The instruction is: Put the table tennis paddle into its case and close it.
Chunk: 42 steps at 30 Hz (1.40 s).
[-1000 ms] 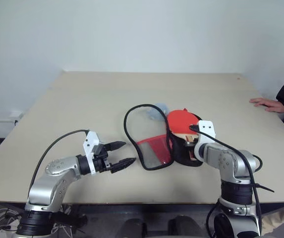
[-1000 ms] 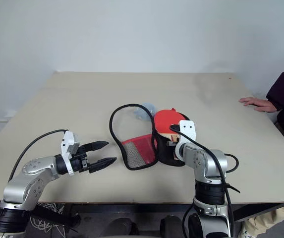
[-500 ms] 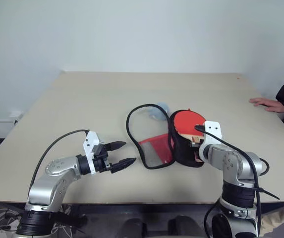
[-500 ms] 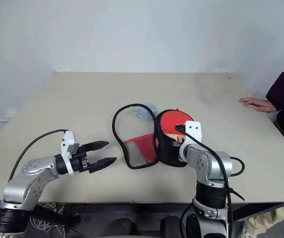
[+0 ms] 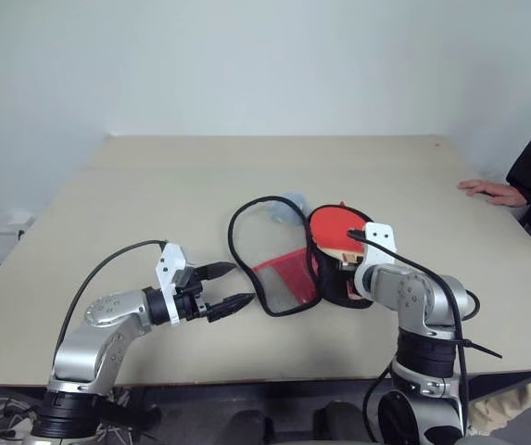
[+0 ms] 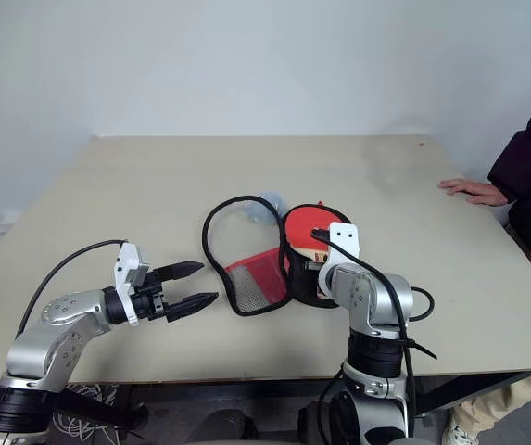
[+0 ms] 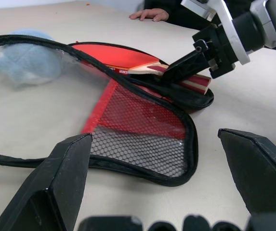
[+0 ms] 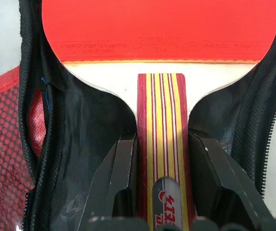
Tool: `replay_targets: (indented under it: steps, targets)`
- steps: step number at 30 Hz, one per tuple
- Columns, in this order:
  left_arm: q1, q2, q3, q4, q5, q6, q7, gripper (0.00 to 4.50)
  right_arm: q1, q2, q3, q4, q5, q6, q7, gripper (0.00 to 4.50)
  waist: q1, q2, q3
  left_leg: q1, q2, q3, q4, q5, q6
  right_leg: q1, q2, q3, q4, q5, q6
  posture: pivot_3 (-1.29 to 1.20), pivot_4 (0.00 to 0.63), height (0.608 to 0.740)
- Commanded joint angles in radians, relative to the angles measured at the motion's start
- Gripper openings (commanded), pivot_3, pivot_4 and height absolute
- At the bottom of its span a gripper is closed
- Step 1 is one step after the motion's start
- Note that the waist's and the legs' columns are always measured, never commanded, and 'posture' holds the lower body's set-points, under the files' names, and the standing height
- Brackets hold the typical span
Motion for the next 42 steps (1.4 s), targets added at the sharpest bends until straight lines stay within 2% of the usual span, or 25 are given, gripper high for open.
replay_targets:
  steps: [1,8,10,11,15,20,27,30,32,36,42]
  targets:
    - [-0.012,0.002,0.02,-0.026,-0.014,-0.007,0.002,4.5,-0.047,0.022,-0.018,0.016,-0.02,-0.028,-0.031,1.14,0.0,0.0,0.0,0.0,0.0,0.0,0.0,0.0,0.0,0.0,0.0,0.0,0.0,0.0,0.0,0.0,0.0,0.729]
    - [-0.013,-0.001,0.017,-0.026,-0.011,-0.012,0.007,4.5,-0.095,0.058,-0.02,0.078,-0.02,-0.048,-0.058,1.14,0.001,0.0,0.0,0.001,0.0,-0.001,0.0,0.001,-0.001,0.002,-0.001,-0.001,0.0,-0.001,0.001,0.0,0.0,0.729]
    - [-0.015,-0.003,0.017,-0.024,-0.011,-0.012,0.009,4.5,-0.097,0.059,-0.017,0.086,-0.018,-0.051,-0.06,1.84,0.001,0.0,0.0,0.002,0.0,-0.001,0.0,0.001,-0.001,0.002,-0.001,-0.001,0.0,-0.001,0.001,0.0,0.0,0.729]
    - [-0.016,-0.003,0.017,-0.023,-0.01,-0.013,0.009,4.5,-0.098,0.059,-0.018,0.088,-0.016,-0.052,-0.061,1.99,0.001,0.0,0.0,0.002,0.0,-0.001,0.0,0.001,-0.001,0.002,-0.001,-0.001,0.0,-0.001,0.001,0.0,0.0,0.729]
    - [-0.017,-0.003,0.018,-0.021,-0.01,-0.014,0.011,4.5,-0.097,0.044,-0.022,0.087,-0.012,-0.046,-0.055,3.04,0.0,0.0,0.0,0.001,0.0,-0.001,-0.001,0.001,-0.001,0.002,0.0,-0.001,0.0,-0.001,0.001,0.0,0.0,0.729]
    - [-0.015,0.0,0.02,-0.024,-0.012,-0.011,0.011,4.5,-0.114,-0.118,0.075,0.055,0.039,-0.016,0.077,4.38,0.001,0.001,0.0,0.0,0.0,-0.001,-0.001,0.001,-0.001,-0.001,0.0,-0.001,0.0,0.0,0.0,0.0,0.0,0.729]
    - [-0.016,0.015,0.039,-0.024,-0.028,0.007,0.002,4.5,-0.109,-0.489,0.215,-0.044,0.208,-0.025,0.411,4.38,0.002,0.001,0.001,-0.001,0.0,-0.001,-0.001,0.001,0.0,0.0,0.0,-0.001,-0.002,-0.001,0.002,0.0,0.0,0.729]
    - [-0.013,0.023,0.044,-0.022,-0.027,0.007,-0.002,4.5,-0.088,-0.643,0.247,-0.04,0.247,-0.152,0.56,4.38,0.001,0.001,0.001,-0.001,0.0,-0.001,-0.001,0.001,0.001,0.0,0.0,-0.001,-0.003,-0.002,0.003,0.0,0.0,0.729]
    - [-0.01,0.027,0.052,-0.018,-0.03,0.014,-0.004,4.5,-0.084,-0.72,0.248,0.006,0.234,-0.306,0.641,4.38,0.001,0.001,0.001,-0.001,0.0,-0.001,-0.001,0.0,0.001,0.001,0.001,-0.001,-0.003,-0.002,0.003,0.0,0.0,0.729]
    - [-0.021,0.023,0.068,0.006,-0.001,-0.022,0.011,4.5,-0.066,-0.814,0.249,0.118,0.193,-0.61,0.766,4.38,0.001,0.0,0.002,0.0,0.0,-0.001,-0.001,0.0,0.002,0.002,0.002,-0.001,-0.003,-0.002,0.003,0.0,0.0,0.729]
    - [-0.06,0.024,0.089,0.087,0.042,-0.11,0.031,4.5,0.0,-0.85,0.218,0.251,0.167,-0.972,0.891,4.38,0.006,-0.003,0.002,0.001,0.0,-0.001,0.0,0.0,0.002,0.003,0.002,-0.001,-0.003,-0.002,0.003,0.0,0.0,0.729]
